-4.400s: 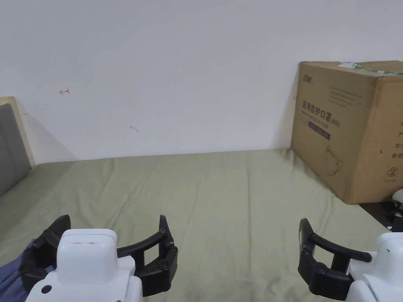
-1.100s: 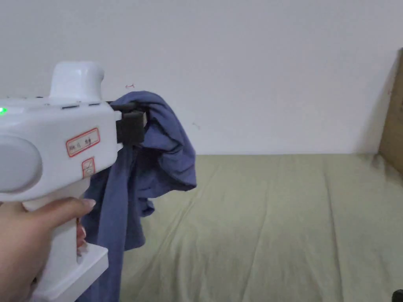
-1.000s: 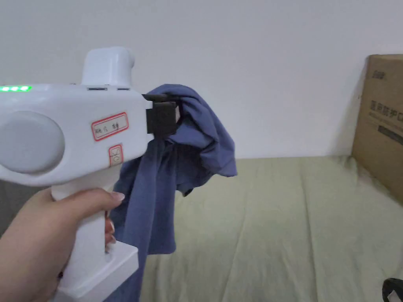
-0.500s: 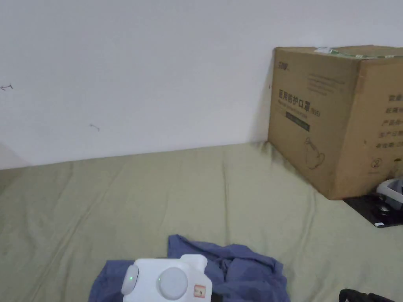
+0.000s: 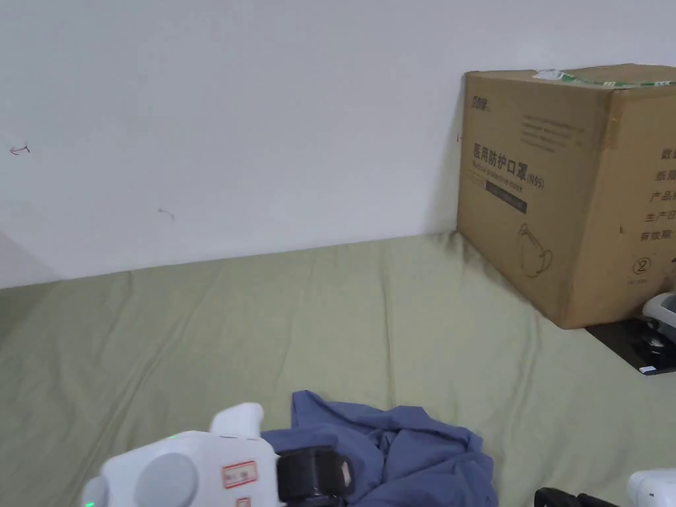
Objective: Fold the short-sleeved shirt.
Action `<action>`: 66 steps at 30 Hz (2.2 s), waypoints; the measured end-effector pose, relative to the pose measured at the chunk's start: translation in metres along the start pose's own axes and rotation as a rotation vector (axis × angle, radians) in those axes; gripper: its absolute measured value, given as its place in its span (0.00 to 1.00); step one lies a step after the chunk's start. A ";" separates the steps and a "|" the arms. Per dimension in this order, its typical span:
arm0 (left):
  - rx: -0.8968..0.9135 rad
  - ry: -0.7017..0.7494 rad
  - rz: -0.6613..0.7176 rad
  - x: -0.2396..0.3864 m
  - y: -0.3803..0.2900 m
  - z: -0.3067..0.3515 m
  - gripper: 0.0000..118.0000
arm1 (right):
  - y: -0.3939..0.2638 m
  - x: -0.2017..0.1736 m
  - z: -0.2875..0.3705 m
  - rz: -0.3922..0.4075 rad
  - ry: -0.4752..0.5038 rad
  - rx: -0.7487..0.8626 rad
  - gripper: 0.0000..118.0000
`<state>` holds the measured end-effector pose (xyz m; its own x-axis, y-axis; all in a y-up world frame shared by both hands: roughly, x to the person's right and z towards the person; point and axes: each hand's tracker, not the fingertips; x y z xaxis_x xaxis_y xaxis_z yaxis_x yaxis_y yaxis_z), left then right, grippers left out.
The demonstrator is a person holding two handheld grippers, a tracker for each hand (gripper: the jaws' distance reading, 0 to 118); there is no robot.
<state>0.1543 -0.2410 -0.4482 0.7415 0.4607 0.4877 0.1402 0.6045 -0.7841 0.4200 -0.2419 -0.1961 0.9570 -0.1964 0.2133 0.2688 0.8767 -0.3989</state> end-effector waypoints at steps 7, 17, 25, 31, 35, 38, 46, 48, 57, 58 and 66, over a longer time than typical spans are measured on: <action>0.620 0.252 -0.087 -0.012 -0.050 0.127 0.75 | 0.010 -0.018 0.018 0.028 0.034 0.255 0.00; 0.751 0.430 -0.123 -0.010 -0.124 0.148 0.00 | 0.007 -0.037 0.020 0.010 0.004 0.359 0.00; 0.632 0.319 -0.085 -0.038 -0.036 0.141 0.00 | 0.017 -0.042 0.012 0.015 0.012 0.268 0.00; 0.103 0.365 -0.067 -0.126 0.093 0.008 0.00 | 0.023 -0.035 -0.014 -0.035 0.072 0.177 0.00; -0.048 0.406 -0.045 -0.163 0.106 -0.073 0.65 | 0.019 -0.025 -0.044 -0.047 0.066 0.124 0.00; -0.133 0.336 0.011 -0.186 0.103 -0.121 0.89 | 0.015 -0.016 -0.061 -0.056 0.038 0.079 0.00; -0.114 0.534 -0.149 -0.165 0.056 -0.162 0.59 | 0.004 -0.003 -0.086 -0.059 -0.002 0.004 0.00; -0.051 0.527 -0.260 -0.172 0.046 -0.169 0.37 | 0.006 -0.005 -0.090 -0.055 -0.001 -0.001 0.00; 0.307 0.365 -0.205 -0.131 -0.009 -0.071 0.01 | 0.095 0.011 -0.210 -0.055 0.192 -0.230 0.00; 0.358 0.320 -0.149 -0.133 -0.013 -0.056 0.01 | 0.106 0.012 -0.236 -0.066 0.185 -0.312 0.01; 0.374 0.270 0.014 -0.145 -0.030 -0.027 0.01 | 0.108 0.009 -0.419 -0.030 -0.031 -0.741 0.99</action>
<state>0.0608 -0.3438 -0.5056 0.8929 0.3151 0.3217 -0.0811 0.8152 -0.5735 0.5032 -0.3332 -0.6107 0.9475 -0.1938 0.2543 0.3083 0.3430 -0.8873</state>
